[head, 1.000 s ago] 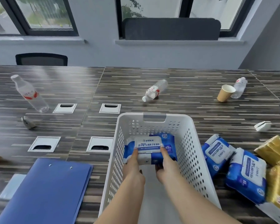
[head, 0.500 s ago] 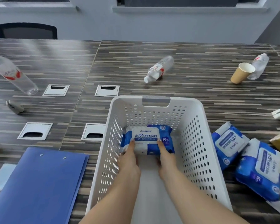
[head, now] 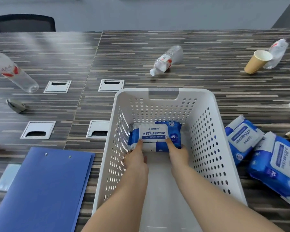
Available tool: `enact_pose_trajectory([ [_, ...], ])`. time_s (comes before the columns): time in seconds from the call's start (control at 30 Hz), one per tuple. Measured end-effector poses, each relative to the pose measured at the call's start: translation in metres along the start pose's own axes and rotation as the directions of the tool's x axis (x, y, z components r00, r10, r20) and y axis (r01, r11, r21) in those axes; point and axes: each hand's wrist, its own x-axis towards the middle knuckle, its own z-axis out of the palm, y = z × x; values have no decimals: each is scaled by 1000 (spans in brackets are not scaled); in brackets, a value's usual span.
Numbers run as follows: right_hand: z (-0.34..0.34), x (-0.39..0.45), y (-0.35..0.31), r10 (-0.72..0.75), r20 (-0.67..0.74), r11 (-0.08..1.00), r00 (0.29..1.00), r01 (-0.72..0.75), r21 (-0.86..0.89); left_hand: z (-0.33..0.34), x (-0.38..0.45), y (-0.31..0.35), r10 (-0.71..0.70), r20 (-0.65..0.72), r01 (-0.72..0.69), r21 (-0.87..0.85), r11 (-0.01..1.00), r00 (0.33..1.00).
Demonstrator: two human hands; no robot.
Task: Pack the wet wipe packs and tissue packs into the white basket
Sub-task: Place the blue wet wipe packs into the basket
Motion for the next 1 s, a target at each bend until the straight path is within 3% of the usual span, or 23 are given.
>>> enact_pose_trajectory([
  [0.17,-4,-11,-6,-23,-4,1000,1000,23,-2,2,-23,7,-45,85,52,-80,995,995],
  [0.33,-13,-35,-20,-150,3,974,989,149,-169,3,-65,16,-64,191,82,-86,993,980],
  [0.47,-26,-72,-50,-206,106,978,973,208,-3,-5,-104,22,55,295,-22,-114,993,954],
  [0.6,-51,-114,-78,-372,178,923,911,342,176,-17,-130,20,265,402,-232,-131,964,876],
  [0.7,-77,-143,-93,-484,168,864,859,440,244,-23,-154,13,340,453,-308,-146,940,824],
  [0.9,-148,-170,-98,-595,67,786,801,562,258,-22,-209,-12,397,610,-418,-116,901,686],
  [1.0,-179,-171,-88,-561,15,801,828,538,262,-14,-228,-31,381,682,-437,-98,894,625],
])
